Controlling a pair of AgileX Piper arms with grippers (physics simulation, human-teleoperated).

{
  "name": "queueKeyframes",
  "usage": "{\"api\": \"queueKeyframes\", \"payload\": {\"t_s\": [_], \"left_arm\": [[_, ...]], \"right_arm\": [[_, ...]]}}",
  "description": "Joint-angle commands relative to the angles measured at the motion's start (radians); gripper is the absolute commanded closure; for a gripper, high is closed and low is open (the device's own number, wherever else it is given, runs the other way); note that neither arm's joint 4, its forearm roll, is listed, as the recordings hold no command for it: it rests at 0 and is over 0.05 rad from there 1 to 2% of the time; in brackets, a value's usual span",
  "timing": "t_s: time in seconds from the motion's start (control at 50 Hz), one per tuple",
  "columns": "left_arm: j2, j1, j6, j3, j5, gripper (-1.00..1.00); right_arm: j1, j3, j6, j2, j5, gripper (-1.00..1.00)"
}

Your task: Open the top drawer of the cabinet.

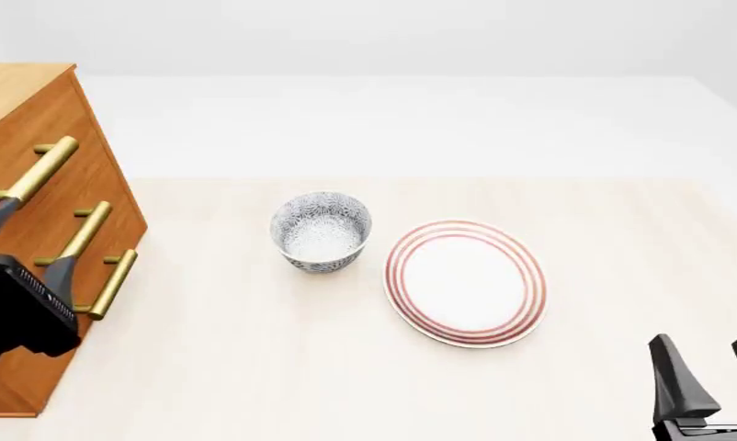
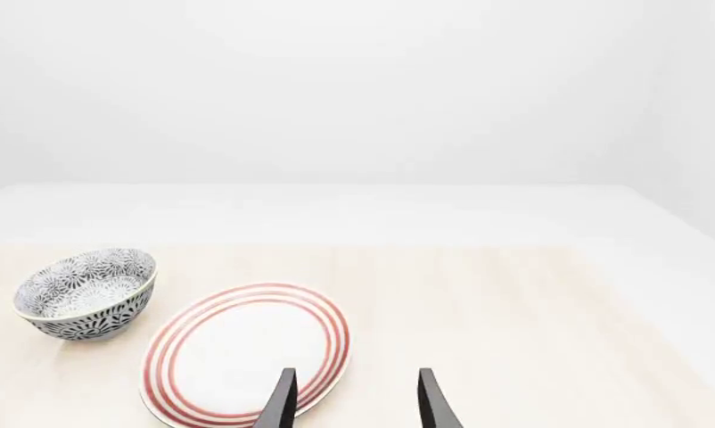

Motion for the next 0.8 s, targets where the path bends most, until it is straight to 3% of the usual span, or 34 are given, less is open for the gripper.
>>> {"api": "queueKeyframes", "payload": {"t_s": [0.02,0.3,0.8], "left_arm": [[0.077,0.037,0.074,0.029,-0.105,-1.0],[0.143,0.073,0.112,0.012,-0.188,-1.0],[0.301,0.087,0.096,-0.065,-0.273,-1.0]], "right_arm": [[0.0,0.0,0.0,0.0,0.0,-1.0],[0.0,0.0,0.0,0.0,0.0,-1.0],[0.0,0.0,0.0,0.0,0.0,-1.0]]}}
